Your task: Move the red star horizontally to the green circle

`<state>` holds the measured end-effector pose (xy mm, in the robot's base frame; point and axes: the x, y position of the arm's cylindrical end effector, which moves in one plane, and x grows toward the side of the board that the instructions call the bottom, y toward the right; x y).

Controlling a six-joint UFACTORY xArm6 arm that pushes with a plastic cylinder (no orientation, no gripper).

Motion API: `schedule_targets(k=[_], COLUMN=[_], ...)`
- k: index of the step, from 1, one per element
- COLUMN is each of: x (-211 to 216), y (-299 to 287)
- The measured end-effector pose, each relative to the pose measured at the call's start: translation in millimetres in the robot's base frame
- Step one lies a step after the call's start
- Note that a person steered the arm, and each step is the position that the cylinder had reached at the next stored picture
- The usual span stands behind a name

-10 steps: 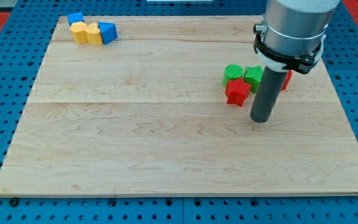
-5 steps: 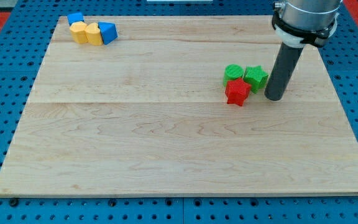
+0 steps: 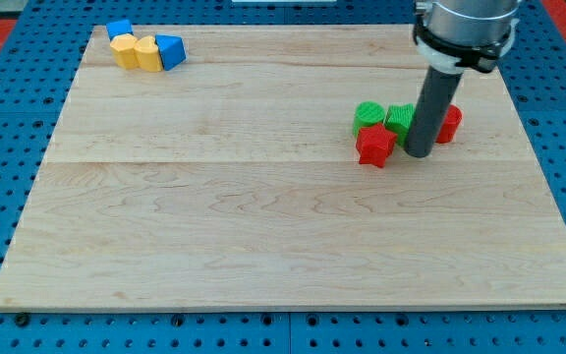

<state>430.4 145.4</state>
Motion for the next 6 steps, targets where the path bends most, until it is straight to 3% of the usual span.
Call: schedule_targets(k=[3,6], x=[4.6,-5.5], y=[-147.3,-153.1])
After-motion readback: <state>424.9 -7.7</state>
